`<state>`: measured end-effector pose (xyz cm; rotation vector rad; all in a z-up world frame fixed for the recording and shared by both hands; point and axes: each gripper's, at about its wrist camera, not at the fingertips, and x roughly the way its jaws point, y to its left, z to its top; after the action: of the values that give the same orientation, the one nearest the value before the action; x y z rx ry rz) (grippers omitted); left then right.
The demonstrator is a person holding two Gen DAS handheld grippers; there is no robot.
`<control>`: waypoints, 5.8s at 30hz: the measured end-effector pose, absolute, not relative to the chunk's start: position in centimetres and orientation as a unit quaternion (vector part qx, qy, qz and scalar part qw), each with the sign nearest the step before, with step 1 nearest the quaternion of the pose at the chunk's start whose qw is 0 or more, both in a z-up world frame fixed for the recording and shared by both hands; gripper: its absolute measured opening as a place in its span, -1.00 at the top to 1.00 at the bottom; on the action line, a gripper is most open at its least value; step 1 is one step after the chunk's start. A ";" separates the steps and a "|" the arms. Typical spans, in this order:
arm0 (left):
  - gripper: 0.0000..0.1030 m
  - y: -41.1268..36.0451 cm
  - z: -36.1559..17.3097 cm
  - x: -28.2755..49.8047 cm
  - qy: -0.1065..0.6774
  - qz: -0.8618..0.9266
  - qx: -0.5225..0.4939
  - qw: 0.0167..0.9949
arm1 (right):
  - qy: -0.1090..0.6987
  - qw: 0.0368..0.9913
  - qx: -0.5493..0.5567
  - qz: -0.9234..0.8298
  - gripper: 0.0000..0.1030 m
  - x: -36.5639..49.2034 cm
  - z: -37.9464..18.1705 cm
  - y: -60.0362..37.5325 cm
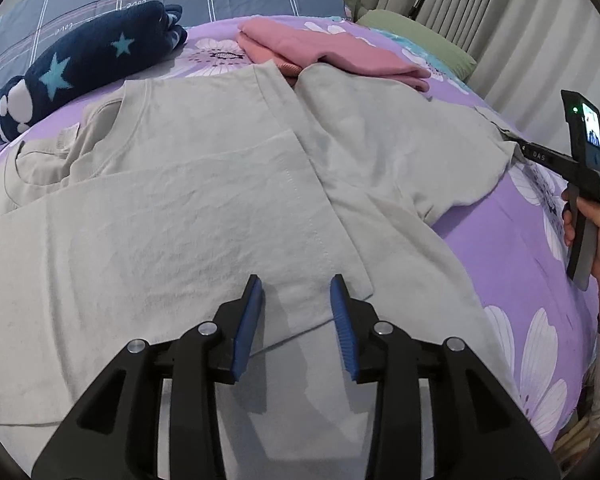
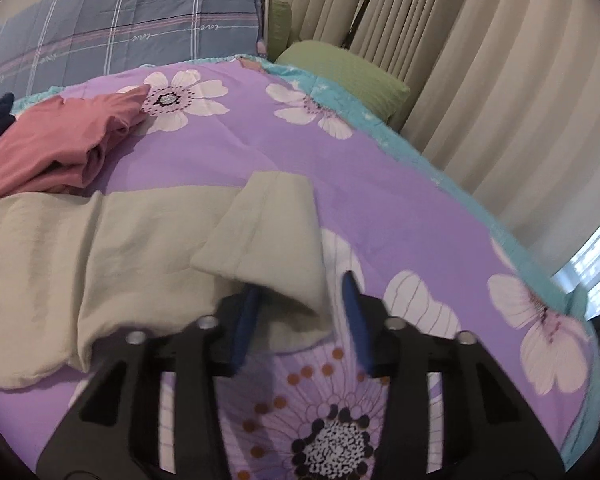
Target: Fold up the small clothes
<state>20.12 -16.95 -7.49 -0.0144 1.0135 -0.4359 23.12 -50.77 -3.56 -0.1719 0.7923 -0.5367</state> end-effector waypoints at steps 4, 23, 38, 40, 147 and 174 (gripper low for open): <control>0.26 -16.9 -7.4 19.9 0.477 -0.207 -0.005 0.854 | 0.366 0.892 -0.065 -0.257 0.95 23.4 -2.6 -51.0; -0.18 -9.8 -5.2 20.0 0.459 -0.244 -0.139 0.843 | 0.332 0.900 0.168 0.226 0.94 20.1 5.0 -32.4; -0.24 -8.2 -5.8 19.5 0.476 -0.265 -0.221 0.809 | 0.469 0.866 -0.037 0.173 0.78 16.4 -6.1 -26.1; -0.24 -8.3 -5.8 19.7 0.474 -0.249 -0.209 0.818 | 0.458 0.869 -0.069 0.172 0.52 15.7 -5.8 -25.5; 0.93 -3.7 -6.2 22.6 0.497 -0.249 -0.228 0.800 | 0.360 0.868 -0.290 0.180 0.90 11.6 -8.7 -14.3; 0.52 9.7 -2.2 19.4 0.467 -0.156 -0.228 0.840 | 0.378 0.856 -0.167 0.310 0.99 13.9 -3.8 -8.9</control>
<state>19.42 9.74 -2.17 -0.4826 0.9863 -0.3291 13.94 -8.95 -3.82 -0.3515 0.7940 0.6510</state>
